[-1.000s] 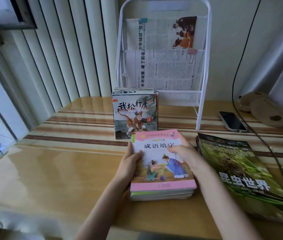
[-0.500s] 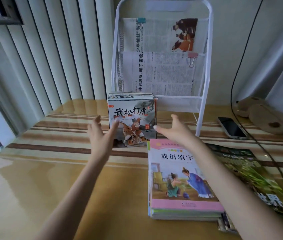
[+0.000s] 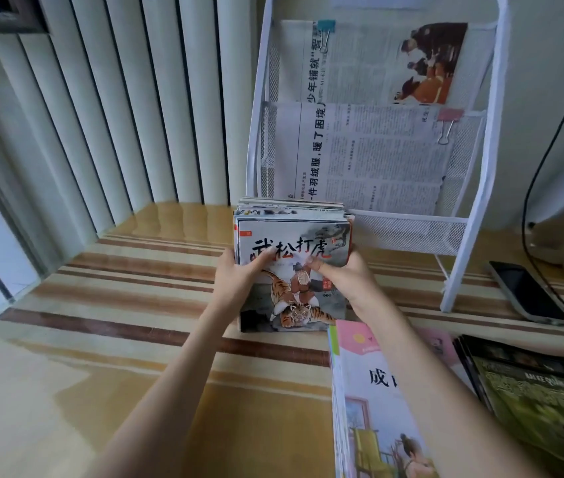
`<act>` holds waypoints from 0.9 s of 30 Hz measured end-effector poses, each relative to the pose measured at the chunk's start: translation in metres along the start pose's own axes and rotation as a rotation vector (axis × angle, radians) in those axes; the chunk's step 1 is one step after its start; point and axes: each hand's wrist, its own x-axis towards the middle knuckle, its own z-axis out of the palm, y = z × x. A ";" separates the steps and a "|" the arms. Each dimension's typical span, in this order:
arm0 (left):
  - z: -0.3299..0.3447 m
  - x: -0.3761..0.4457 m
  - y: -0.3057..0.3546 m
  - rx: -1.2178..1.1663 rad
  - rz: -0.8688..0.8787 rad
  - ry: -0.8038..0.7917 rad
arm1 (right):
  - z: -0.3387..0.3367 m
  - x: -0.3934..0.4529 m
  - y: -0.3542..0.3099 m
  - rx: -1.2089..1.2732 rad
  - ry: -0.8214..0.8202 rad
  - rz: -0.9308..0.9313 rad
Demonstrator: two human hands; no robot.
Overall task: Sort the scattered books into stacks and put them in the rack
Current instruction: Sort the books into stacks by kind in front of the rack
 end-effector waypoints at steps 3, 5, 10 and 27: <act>0.004 -0.013 0.005 -0.025 0.080 0.081 | 0.002 -0.007 -0.005 -0.015 0.024 -0.107; -0.002 -0.024 0.014 -0.013 0.110 0.117 | 0.004 -0.015 -0.015 -0.014 0.005 -0.197; -0.050 -0.066 0.053 0.123 0.275 0.235 | 0.023 -0.052 -0.051 0.064 -0.187 -0.353; -0.134 -0.209 0.063 0.126 0.325 0.160 | 0.069 -0.173 -0.039 0.281 -0.342 -0.204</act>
